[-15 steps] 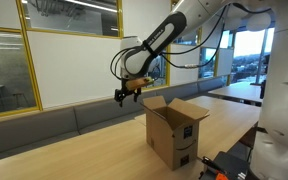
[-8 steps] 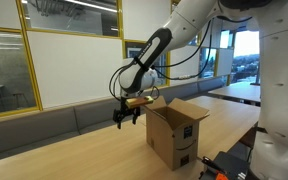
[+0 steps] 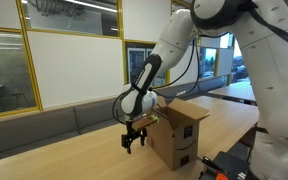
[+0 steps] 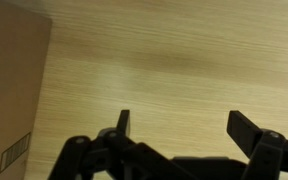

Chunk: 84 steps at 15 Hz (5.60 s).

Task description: Put the green ball, masking tape and pliers inside the brown box

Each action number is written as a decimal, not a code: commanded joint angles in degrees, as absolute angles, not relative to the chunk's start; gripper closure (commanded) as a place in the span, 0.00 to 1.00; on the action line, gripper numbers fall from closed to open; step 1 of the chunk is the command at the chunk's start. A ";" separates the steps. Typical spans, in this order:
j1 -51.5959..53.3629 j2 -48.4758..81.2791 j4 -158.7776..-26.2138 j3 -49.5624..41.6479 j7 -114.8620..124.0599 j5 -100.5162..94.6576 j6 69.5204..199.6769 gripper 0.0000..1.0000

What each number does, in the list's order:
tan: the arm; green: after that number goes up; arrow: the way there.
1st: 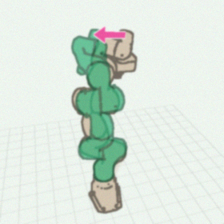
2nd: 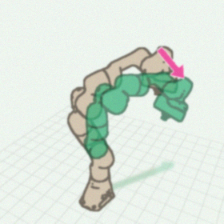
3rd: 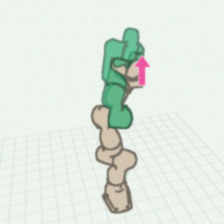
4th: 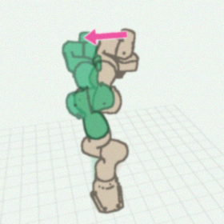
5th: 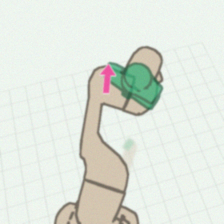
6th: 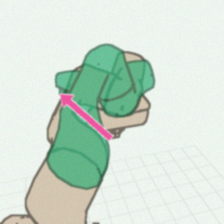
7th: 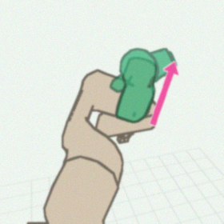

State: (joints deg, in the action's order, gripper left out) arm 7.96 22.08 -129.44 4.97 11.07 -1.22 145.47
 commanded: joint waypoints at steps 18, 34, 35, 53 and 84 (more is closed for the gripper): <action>15.59 42.39 -124.19 -22.66 35.66 -42.85 144.86 0.00; -0.38 50.75 -112.28 -31.17 41.38 -41.49 143.62 0.00; -1.09 51.03 -111.48 -31.64 41.72 -41.47 143.48 0.00; 2.93 25.28 -115.26 -31.73 45.03 -43.28 140.43 0.00; -2.26 -32.13 -134.12 -5.15 -3.96 -2.63 99.50 0.00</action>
